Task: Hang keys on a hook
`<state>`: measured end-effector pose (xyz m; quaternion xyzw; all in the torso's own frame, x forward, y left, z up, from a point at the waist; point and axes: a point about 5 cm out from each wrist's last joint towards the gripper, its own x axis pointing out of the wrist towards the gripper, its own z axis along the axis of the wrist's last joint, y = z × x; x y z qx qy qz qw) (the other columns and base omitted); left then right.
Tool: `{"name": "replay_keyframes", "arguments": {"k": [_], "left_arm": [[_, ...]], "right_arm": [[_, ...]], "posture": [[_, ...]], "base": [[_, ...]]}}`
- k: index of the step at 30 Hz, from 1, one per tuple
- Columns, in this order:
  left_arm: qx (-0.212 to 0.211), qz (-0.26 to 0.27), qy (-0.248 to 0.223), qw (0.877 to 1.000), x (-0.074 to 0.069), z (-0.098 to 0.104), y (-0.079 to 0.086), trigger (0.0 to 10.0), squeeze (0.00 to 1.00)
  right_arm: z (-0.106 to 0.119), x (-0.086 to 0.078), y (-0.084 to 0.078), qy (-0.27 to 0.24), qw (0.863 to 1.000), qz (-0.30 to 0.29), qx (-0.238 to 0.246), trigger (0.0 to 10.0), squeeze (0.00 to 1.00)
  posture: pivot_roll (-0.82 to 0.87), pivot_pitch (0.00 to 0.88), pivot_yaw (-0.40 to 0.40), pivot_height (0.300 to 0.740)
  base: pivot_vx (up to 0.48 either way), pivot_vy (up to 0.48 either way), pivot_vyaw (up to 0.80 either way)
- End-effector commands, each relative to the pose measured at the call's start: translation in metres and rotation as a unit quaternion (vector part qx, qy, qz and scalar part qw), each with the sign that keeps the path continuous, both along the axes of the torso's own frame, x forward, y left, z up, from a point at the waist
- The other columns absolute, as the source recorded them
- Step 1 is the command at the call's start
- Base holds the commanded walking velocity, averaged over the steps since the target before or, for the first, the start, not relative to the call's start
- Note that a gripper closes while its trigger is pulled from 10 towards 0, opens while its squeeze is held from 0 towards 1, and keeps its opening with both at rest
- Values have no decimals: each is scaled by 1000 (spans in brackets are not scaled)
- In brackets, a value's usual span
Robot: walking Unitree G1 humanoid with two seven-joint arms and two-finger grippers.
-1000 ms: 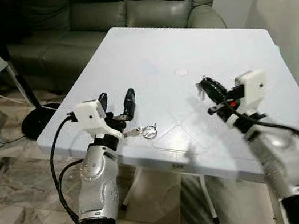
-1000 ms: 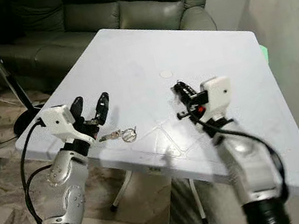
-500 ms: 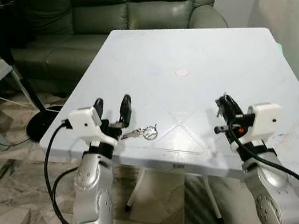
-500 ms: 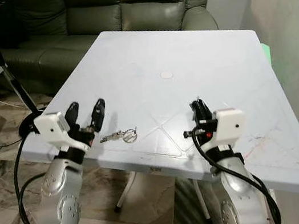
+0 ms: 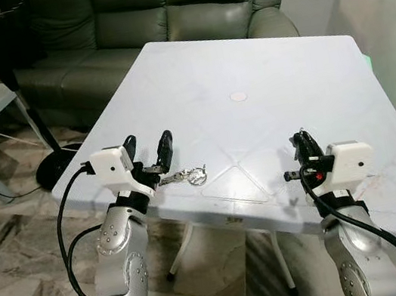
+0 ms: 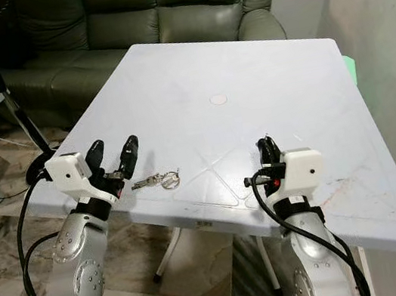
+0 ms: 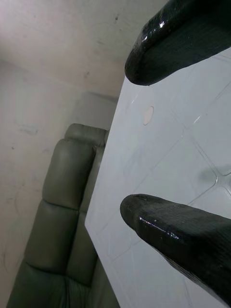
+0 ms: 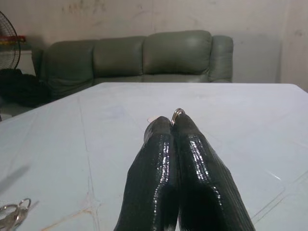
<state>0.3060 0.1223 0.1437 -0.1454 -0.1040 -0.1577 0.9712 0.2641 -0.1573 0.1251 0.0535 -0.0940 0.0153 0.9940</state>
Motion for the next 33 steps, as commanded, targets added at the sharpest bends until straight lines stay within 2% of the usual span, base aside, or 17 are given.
{"name": "replay_keyframes", "arguments": {"k": [1,5,14,22,33], "left_arm": [[3,0,5,1000,1,0,0,10000,0],[4,3,7,1000,2,-1,1,10000,0],[2,7,13,1000,4,-1,2,10000,0],[1,7,18,1000,5,-3,0,10000,0],[-2,9,21,1000,6,-3,-1,10000,0]], "right_arm": [[-1,2,-1,6,1000,-1,-5,10000,0],[-1,5,-1,11,1000,2,-9,10000,0],[-1,9,0,17,1000,6,-10,10000,0],[-2,8,1,20,1000,9,-11,10000,0],[-2,8,1,21,1000,12,-13,10000,0]], "posture": [[-33,0,-15,740],[-23,0,-24,740],[-18,0,-28,740],[-19,0,-30,740],[-22,0,-33,740]], "base": [[0,0,0],[0,0,-228],[0,0,-768],[0,441,-766],[0,0,-766]]}}
